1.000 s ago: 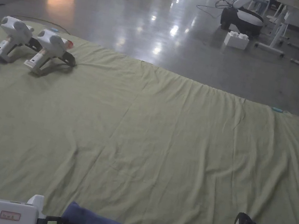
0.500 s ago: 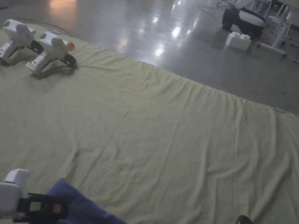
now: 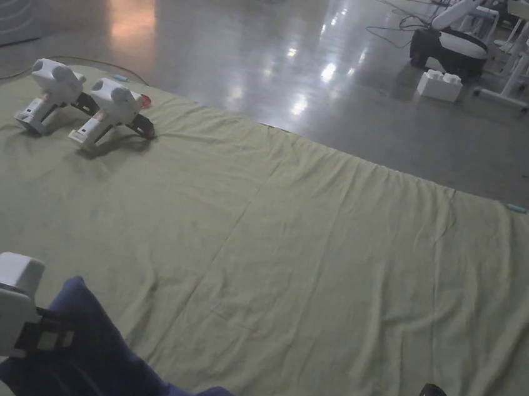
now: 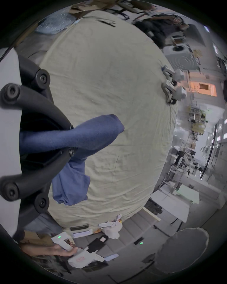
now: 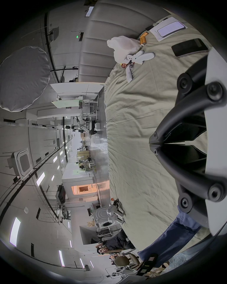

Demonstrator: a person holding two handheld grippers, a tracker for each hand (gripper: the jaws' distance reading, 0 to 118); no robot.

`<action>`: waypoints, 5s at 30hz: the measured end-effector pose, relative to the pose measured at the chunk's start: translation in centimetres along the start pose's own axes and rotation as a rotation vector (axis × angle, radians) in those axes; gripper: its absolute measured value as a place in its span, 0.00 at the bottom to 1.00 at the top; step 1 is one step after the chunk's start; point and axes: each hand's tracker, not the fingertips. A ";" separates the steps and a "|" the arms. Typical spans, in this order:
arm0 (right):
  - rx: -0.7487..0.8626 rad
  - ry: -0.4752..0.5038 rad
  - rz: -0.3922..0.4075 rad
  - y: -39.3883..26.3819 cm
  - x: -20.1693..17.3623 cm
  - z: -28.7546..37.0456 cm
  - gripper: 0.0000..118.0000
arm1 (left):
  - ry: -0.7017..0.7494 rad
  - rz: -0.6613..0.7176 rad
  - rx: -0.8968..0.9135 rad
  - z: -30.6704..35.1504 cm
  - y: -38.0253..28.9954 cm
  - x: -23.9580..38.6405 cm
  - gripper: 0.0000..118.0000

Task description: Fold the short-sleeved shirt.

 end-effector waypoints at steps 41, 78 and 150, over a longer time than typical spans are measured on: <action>-0.086 -0.040 0.021 -2.5 1.7 1.1 0.00 | -0.307 0.111 -0.061 -10.2 -3.2 13.7 0.26; 0.230 -0.133 0.070 2.3 -1.8 1.2 0.00 | 0.174 -0.244 0.736 -4.8 -1.8 13.9 0.01; -0.245 0.183 0.171 -12.7 -12.4 -2.2 0.00 | -0.793 0.439 -0.170 -16.0 -7.0 -0.9 0.16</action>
